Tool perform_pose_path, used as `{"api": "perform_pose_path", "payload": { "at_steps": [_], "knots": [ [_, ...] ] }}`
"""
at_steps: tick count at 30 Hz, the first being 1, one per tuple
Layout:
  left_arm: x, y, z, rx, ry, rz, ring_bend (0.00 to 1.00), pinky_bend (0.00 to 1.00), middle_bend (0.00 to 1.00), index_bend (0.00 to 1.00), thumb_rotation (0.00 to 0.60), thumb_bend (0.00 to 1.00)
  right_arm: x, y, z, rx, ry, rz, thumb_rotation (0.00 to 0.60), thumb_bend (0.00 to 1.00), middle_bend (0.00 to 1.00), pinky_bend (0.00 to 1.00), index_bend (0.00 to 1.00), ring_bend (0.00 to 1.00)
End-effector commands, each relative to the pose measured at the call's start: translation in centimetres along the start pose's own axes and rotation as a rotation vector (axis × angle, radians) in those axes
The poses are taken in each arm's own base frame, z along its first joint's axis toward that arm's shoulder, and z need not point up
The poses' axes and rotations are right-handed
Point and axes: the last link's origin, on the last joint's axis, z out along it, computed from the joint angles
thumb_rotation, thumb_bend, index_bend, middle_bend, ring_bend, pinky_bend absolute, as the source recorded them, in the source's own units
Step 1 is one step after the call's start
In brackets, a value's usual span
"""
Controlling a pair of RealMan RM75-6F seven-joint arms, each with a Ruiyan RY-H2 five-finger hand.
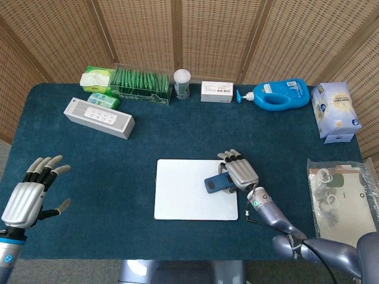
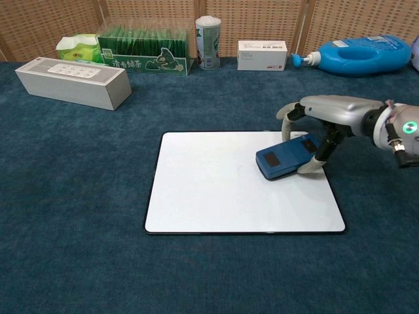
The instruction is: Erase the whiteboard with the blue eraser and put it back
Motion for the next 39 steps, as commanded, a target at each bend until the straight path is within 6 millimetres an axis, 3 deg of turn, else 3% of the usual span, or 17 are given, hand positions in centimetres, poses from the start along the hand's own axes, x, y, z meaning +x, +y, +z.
{"api": "perform_pose_path", "payload": {
  "at_steps": [1, 9, 13, 17, 27, 39],
  "knots": [
    [0.0, 0.0, 0.0, -0.001, -0.001, 0.0, 0.04, 0.0, 0.09, 0.2, 0.6, 0.32, 0.7, 0.9, -0.4, -0.021, 0.018, 0.002, 0.6, 0.15, 0.13, 0.0, 0.76, 0.0],
    [-0.2, 0.1, 0.1, -0.003, -0.001, -0.001, 0.04, 0.0, 0.09, 0.2, 0.6, 0.32, 2.2, 0.9, -1.2, -0.019, 0.05, 0.024, 0.6, 0.15, 0.13, 0.0, 0.76, 0.0],
    [-0.1, 0.1, 0.1, -0.003, -0.001, -0.002, 0.04, 0.0, 0.09, 0.2, 0.6, 0.32, 1.7, -0.7, -1.2, 0.025, 0.029, 0.021, 0.6, 0.15, 0.13, 0.0, 0.76, 0.0],
    [0.0, -0.3, -0.2, 0.01, 0.002, -0.001, 0.04, 0.0, 0.09, 0.2, 0.6, 0.32, 0.5, -4.1, -0.3, 0.102, -0.008, 0.054, 0.6, 0.15, 0.13, 0.0, 0.76, 0.0],
    [0.1, -0.7, -0.6, 0.027, -0.003, 0.001, 0.04, 0.0, 0.08, 0.2, 0.6, 0.32, -1.1, -6.6, 1.0, 0.144, -0.036, 0.081, 0.6, 0.15, 0.13, 0.0, 0.76, 0.0],
    [0.1, -0.5, -0.5, 0.021, -0.005, -0.001, 0.04, 0.0, 0.08, 0.2, 0.6, 0.32, -2.1, -5.8, 0.4, 0.13, -0.077, 0.049, 0.6, 0.15, 0.13, 0.0, 0.76, 0.0]
  ]
}}
